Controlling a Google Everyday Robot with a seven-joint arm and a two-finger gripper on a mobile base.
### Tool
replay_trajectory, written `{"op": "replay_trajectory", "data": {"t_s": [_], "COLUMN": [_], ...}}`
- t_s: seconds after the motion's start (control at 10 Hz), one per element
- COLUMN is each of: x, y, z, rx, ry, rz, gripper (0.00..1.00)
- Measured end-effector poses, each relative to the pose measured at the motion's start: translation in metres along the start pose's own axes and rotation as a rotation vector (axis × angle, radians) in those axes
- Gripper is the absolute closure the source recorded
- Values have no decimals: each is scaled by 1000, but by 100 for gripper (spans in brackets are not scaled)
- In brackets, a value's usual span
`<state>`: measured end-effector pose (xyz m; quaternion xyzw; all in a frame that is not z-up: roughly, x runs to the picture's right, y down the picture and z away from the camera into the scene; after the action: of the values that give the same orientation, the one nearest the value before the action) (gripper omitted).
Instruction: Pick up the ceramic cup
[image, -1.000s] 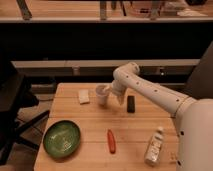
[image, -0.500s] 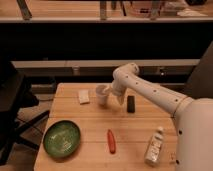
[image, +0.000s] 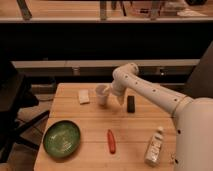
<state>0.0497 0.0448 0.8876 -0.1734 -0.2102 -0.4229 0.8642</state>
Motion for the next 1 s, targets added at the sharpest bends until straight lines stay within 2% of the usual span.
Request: {"op": "replay_trajectory", "data": {"t_s": [1.0], "x": [1], "y": [1], "z": [3], "rx": [-13], "ry": [0], "rz": [-19], "gripper": [20]}}
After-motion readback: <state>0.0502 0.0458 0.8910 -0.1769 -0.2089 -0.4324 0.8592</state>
